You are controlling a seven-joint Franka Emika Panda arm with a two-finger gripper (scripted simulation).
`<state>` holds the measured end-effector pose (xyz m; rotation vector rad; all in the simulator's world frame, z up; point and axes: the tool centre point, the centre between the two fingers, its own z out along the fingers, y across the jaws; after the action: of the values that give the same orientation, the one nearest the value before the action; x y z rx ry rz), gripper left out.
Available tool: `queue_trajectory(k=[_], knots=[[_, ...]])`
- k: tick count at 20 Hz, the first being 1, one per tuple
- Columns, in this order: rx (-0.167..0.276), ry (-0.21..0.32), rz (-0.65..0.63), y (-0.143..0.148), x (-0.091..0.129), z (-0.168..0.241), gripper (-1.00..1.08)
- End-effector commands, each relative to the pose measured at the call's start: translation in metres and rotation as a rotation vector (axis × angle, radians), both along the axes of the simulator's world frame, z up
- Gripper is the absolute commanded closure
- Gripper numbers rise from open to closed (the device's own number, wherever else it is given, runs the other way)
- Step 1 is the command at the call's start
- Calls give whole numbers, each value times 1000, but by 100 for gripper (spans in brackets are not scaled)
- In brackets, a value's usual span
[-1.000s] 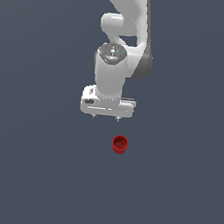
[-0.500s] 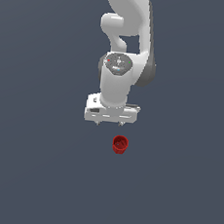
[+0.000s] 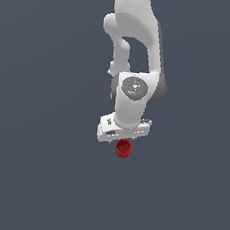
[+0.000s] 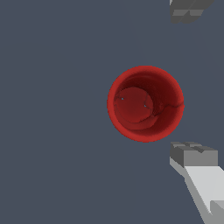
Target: Pick up the object and move it to a goal position.
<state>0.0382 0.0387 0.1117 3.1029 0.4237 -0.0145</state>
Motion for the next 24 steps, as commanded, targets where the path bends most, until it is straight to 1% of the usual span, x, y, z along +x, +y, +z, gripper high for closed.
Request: queue_trajectory(k=[1,5,11,20,24], knots=[[6,-4,30,8,5,-7,-92],[11,-7,54,14,9,-14,-92],[10,-6,53,14,9,-17,-92],[11,-7,57,15,8,-57,-92],[11,-7,57,15,9,-65,-92]])
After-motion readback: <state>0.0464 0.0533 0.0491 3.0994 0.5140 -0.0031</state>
